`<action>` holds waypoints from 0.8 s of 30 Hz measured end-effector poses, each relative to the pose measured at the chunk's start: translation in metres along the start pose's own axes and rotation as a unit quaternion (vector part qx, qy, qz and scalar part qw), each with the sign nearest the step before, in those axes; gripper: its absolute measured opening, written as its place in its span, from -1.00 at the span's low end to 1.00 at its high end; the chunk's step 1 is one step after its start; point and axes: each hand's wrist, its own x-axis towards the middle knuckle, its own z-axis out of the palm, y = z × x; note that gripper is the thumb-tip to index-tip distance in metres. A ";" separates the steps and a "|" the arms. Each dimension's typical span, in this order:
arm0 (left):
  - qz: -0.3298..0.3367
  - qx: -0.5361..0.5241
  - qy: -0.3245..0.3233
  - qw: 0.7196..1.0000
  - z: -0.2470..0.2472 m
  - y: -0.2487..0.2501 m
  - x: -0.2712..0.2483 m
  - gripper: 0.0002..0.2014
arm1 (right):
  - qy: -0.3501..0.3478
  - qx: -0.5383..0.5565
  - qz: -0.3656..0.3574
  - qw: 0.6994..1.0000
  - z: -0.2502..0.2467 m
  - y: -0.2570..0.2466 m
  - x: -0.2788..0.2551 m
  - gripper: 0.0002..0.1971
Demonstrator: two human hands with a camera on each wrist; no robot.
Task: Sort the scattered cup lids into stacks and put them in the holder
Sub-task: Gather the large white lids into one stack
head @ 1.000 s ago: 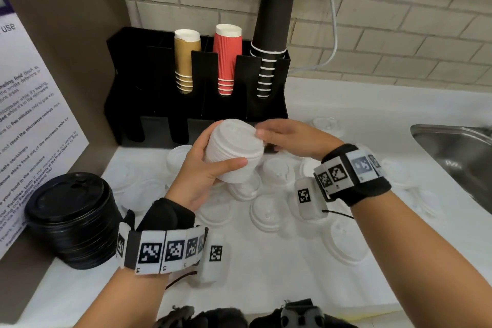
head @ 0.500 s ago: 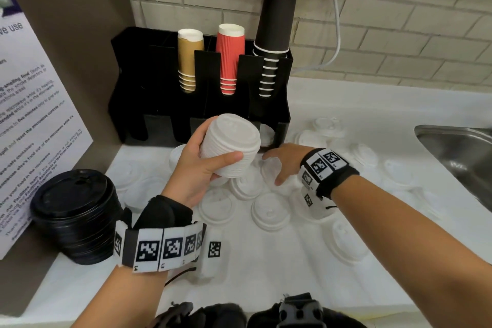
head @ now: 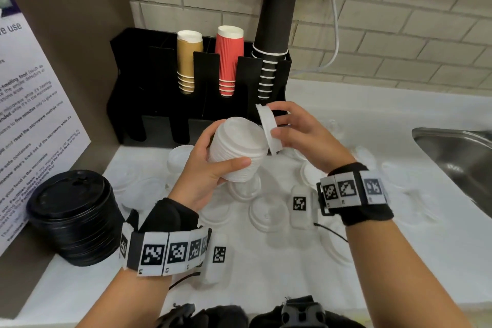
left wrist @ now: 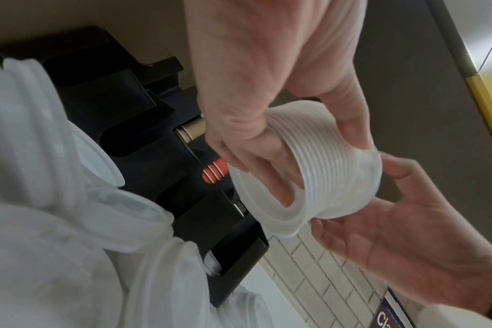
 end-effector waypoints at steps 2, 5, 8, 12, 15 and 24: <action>0.002 -0.008 -0.003 1.000 0.002 -0.001 -0.001 -0.20 | 0.023 0.007 -0.023 0.999 0.011 0.000 -0.008 -0.54; 0.005 -0.012 -0.011 1.000 0.006 -0.003 -0.002 -0.23 | 0.058 -0.006 -0.040 0.998 0.024 0.005 -0.016 -0.52; 0.007 -0.005 -0.017 1.000 0.009 -0.005 -0.004 -0.22 | 0.098 -0.033 -0.057 0.993 0.032 0.010 -0.023 -0.53; 0.003 0.023 -0.021 0.999 0.011 -0.005 -0.005 -0.15 | 0.128 -0.068 -0.067 0.987 0.037 0.012 -0.025 -0.56; 0.000 0.038 -0.040 0.998 0.012 -0.006 -0.006 -0.17 | 0.129 -0.078 -0.069 0.986 0.039 0.010 -0.026 -0.60; -0.005 0.048 -0.078 0.996 0.011 -0.004 -0.008 -0.27 | 0.100 -0.120 -0.058 0.986 0.035 0.011 -0.030 -0.64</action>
